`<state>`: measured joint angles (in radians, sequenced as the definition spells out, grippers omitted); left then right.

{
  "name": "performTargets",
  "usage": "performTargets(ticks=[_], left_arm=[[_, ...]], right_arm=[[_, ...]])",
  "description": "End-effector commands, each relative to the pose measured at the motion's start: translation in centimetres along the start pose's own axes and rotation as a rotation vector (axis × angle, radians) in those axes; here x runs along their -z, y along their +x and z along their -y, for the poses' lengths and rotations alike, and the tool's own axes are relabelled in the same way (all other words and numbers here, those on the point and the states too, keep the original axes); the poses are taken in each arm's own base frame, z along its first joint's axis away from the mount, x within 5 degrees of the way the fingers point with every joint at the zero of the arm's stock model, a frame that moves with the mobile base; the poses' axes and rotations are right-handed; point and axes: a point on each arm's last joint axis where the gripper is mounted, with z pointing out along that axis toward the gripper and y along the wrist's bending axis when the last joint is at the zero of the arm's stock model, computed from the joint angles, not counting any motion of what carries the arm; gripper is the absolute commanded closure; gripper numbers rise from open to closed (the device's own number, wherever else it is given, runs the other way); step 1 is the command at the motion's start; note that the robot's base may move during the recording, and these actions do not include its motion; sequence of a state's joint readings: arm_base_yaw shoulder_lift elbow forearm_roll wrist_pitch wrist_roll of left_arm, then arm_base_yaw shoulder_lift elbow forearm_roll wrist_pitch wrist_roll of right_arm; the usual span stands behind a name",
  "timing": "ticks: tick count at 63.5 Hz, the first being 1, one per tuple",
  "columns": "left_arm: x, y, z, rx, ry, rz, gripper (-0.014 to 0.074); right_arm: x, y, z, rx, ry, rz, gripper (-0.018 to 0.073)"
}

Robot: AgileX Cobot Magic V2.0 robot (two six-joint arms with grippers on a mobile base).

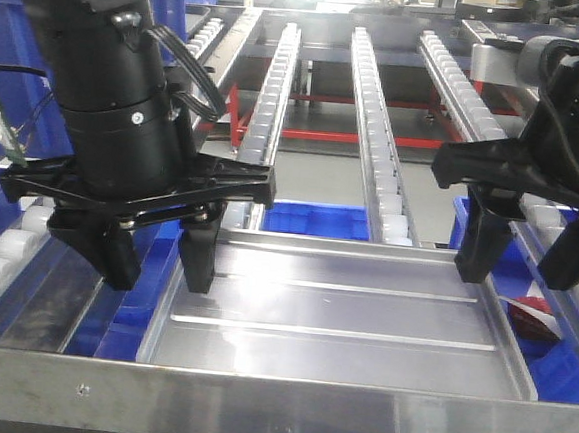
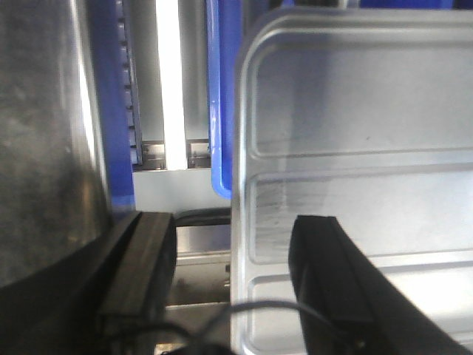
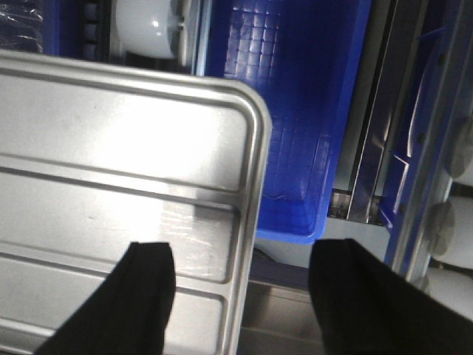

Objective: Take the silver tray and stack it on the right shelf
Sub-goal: 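Close both grippers on the silver tray's opposite rims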

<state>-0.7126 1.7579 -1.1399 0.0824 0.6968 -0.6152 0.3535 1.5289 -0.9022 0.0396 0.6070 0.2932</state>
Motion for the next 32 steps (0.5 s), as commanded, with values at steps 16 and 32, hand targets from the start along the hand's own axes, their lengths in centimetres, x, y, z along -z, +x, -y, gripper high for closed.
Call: performTargets(ticks=[16,32], left_arm=[[2.7,-1.7,1.3,0.01,0.054,0.077,0.0333],[1.2,-1.2,1.6,-0.003,0.007,0.001,0.0333]], right_arm=[[0.2,-1.0,-0.1,0.006,-0.006,0.05,0.0062],[-0.3,-0.9,-0.1,0.005,-0.002,0.036,0.0062]])
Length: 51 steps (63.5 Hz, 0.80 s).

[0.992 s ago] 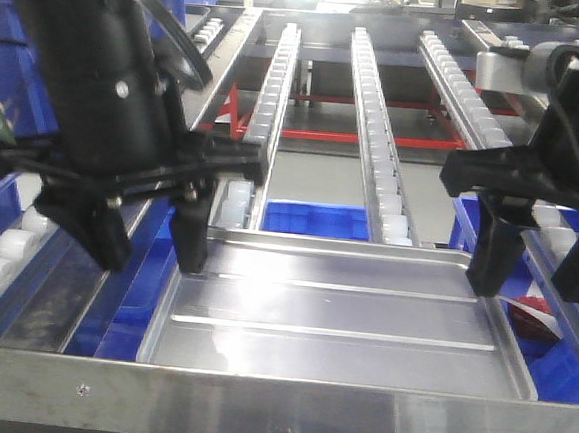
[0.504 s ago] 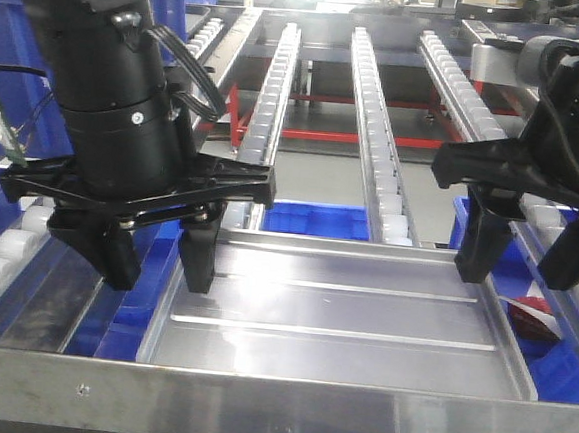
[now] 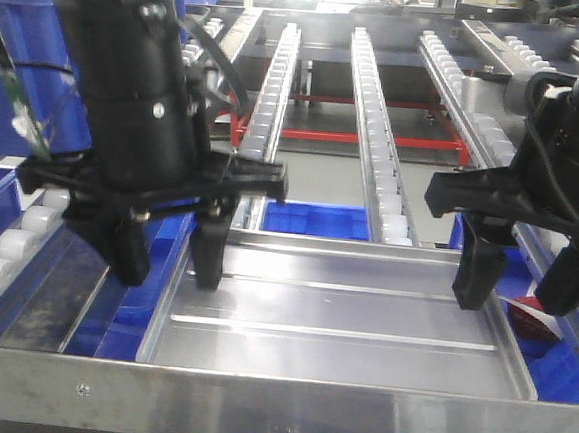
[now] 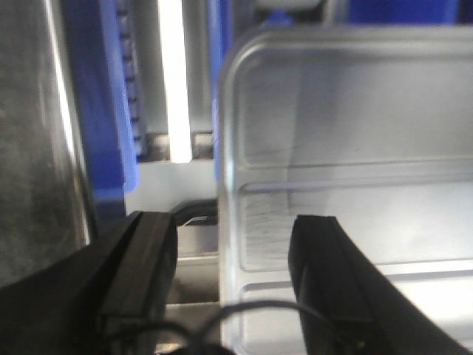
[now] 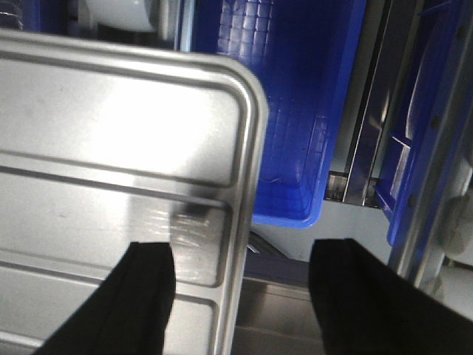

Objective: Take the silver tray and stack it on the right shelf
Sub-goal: 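Close both grippers on the silver tray's opposite rims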

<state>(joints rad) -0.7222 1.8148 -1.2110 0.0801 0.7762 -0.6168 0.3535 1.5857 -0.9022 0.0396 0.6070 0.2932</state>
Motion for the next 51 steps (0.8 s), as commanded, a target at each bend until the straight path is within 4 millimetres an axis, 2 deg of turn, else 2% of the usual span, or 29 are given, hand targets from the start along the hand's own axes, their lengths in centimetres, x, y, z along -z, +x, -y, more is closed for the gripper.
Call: performTargets(ticks=[1,31,51], left_arm=[[1.9,-0.5,0.8,0.001,0.04,0.054,0.0333],[1.5,-0.3,1.3,-0.017,0.042,0.052,0.0333],[1.5,-0.3,1.3,-0.019,0.04,0.054,0.0333]], right_arm=[[1.4,-1.1,-0.2,0.006,-0.019,0.089,0.0062],[1.4,-1.1,-0.2,0.006,-0.021,0.093,0.0062],[0.1,-1.0,-0.1,0.007,-0.005,0.047,0.0062]])
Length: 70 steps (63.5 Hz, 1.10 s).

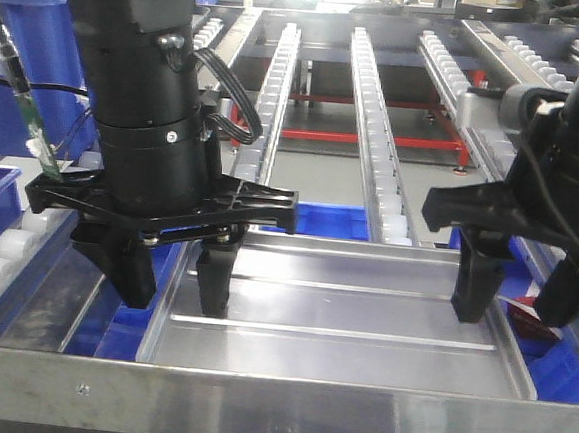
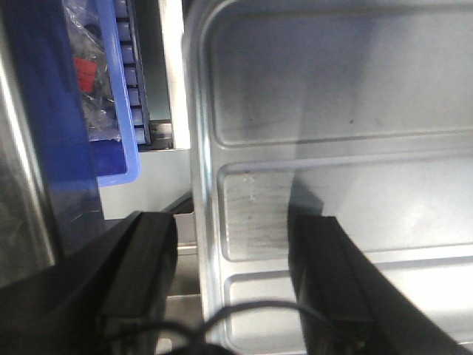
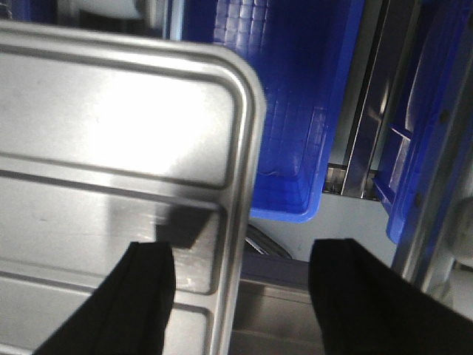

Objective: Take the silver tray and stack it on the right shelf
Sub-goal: 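Close both grippers on the silver tray's opposite rims, then lift the silver tray up off the shelf with both grippers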

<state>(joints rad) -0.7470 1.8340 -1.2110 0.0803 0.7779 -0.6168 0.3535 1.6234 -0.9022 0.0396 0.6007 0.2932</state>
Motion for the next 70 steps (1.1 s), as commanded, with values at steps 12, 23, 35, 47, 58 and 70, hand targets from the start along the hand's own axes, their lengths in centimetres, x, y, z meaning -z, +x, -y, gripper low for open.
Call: performTargets(ticks=[12,23,35,47,58,70], left_arm=[[2.2,-0.8,0.5,0.002,0.043,0.078,0.0333],[2.2,-0.8,0.5,0.002,0.042,0.078,0.0371],[2.2,-0.9,0.3,-0.017,0.023,0.086,0.0587],[2.2,-0.9,0.3,-0.016,0.017,0.083,0.069],[2.6,-1.2,0.1,-0.004,-0.018,0.083,0.0689],[5.4,-2.3,0.8,-0.03,-0.045,0.119,0.0689]], right_arm=[[-0.2,-0.9,0.0,0.014,0.001,0.033,0.0122],[-0.5,-0.9,-0.1,0.016,0.002,0.027,0.0342],[-0.5,-0.8,-0.1,0.02,0.003,0.022,0.0506],[-0.5,-0.8,-0.1,0.02,0.003,0.023,0.0504],[0.3,-0.9,-0.2,0.021,-0.004,0.044,0.0504],[4.1,-1.2,-0.2,0.041,-0.026,0.16,0.0503]])
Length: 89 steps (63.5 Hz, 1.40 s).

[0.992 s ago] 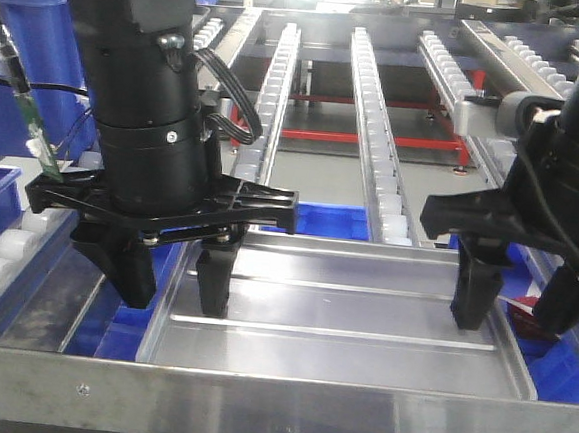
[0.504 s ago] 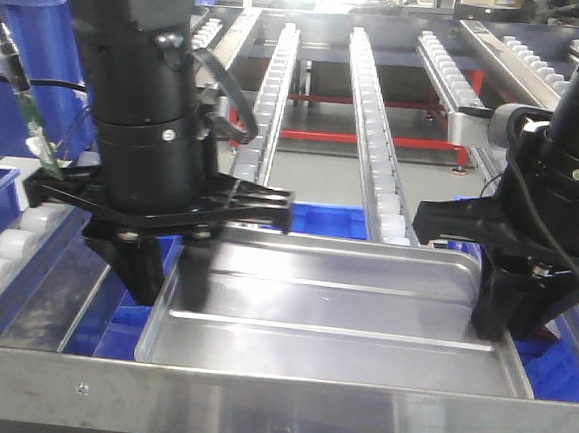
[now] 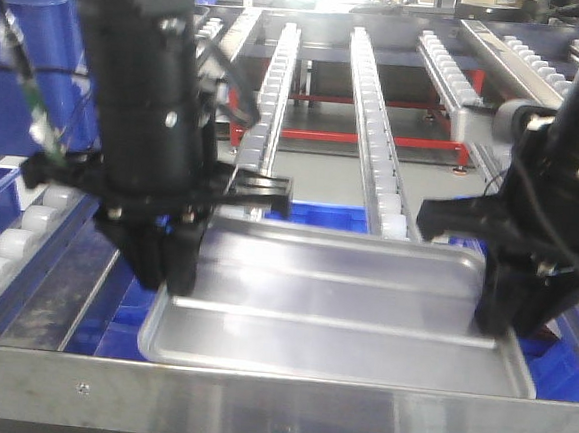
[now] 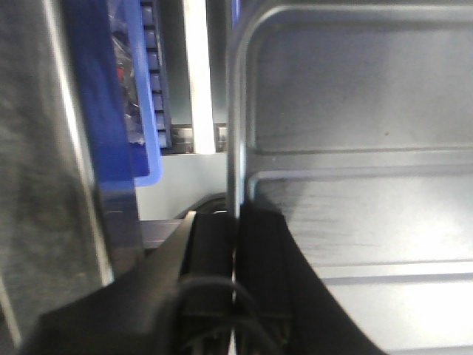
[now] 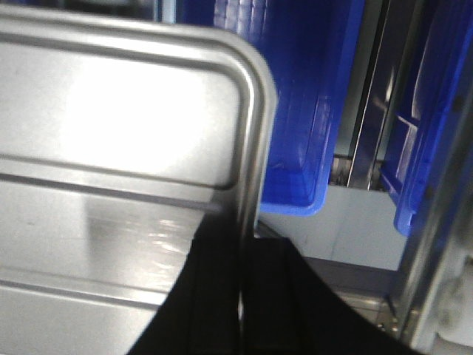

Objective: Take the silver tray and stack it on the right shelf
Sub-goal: 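Lift the silver tray up off the shelf with both grippers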

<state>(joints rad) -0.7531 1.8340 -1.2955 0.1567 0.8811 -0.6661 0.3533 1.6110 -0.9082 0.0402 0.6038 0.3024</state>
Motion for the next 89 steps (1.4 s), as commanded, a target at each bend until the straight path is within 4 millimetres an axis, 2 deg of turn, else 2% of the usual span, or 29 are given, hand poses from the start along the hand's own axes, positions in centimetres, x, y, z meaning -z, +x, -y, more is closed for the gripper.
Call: performTargets(ticks=[1,12,24,30,39,48,55,79,89], left_arm=[[4.3,-1.3,0.4,-0.03,0.018,0.113,0.0689],[8.5,-1.6,1.4,-0.08,-0.002,0.227,0.0689],[13.4,-0.6,1.4,-0.07,0.06,0.363,0.0689],[15.7,0.2,1.0,-0.075,0.083,0.403,0.0689],[18.9,1.9,0.5,-0.098,0.096,0.465,0.0689],[21.3,3.4,0.0,-0.107,0.129,0.495,0.0689],[22.3,3.9,-0.5,-0.106,0.151,0.519,0.0689],[22.2,3.9,-0.5,-0.112,0.139,0.516,0.0689],[21.9,4.5,-1.0,-0.095,0.089,0.438,0.0689]], right_arm=[[4.0,-1.1,-0.2,0.05,-0.024,0.153,0.0503],[9.0,-1.6,-0.2,0.087,-0.018,0.254,0.0503],[15.3,-1.5,-0.1,0.094,-0.04,0.395,0.0503],[17.4,-0.6,0.1,0.093,-0.054,0.445,0.0503],[19.4,1.0,0.6,0.09,-0.055,0.454,0.0503],[21.1,2.2,1.0,0.087,-0.064,0.487,0.0503],[21.9,2.7,1.2,0.086,-0.07,0.508,0.0503],[21.7,2.8,1.2,0.085,-0.062,0.485,0.0503],[21.5,3.1,1.3,0.084,-0.051,0.452,0.0503]])
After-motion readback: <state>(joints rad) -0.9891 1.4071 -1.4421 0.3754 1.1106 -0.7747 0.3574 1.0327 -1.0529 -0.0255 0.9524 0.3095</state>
